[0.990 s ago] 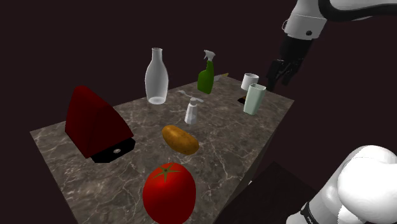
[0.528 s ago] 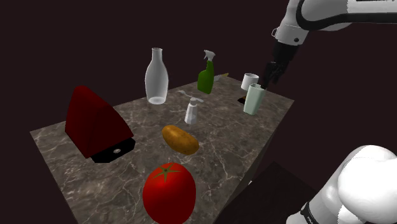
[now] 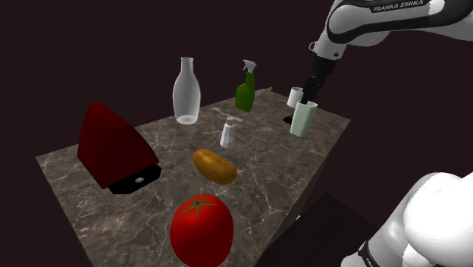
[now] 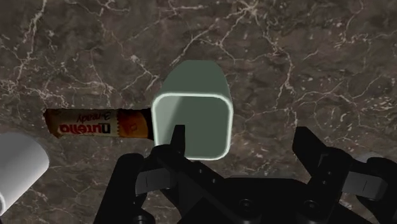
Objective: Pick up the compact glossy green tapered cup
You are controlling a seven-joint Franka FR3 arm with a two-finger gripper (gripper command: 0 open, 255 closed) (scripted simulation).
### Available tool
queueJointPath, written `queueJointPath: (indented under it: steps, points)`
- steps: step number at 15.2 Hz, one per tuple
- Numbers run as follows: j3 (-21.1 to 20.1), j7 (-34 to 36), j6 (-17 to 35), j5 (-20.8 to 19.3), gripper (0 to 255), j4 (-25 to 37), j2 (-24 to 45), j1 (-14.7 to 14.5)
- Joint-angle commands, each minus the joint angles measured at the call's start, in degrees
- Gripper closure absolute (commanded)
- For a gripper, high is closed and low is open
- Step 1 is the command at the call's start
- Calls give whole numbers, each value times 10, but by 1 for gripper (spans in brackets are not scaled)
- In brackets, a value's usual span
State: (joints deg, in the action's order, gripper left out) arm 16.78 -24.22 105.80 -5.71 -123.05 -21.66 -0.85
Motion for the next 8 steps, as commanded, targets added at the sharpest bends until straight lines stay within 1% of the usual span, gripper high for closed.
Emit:
queueJointPath:
  steps: [1, 7, 8]
  points:
    - [7, -13, 13, 3, 0, 0, 13, -1]
    - [11, -14, 64, 2, 0, -46, 18, 0]
    - [11, -13, 64, 2, 0, -46, 18, 0]
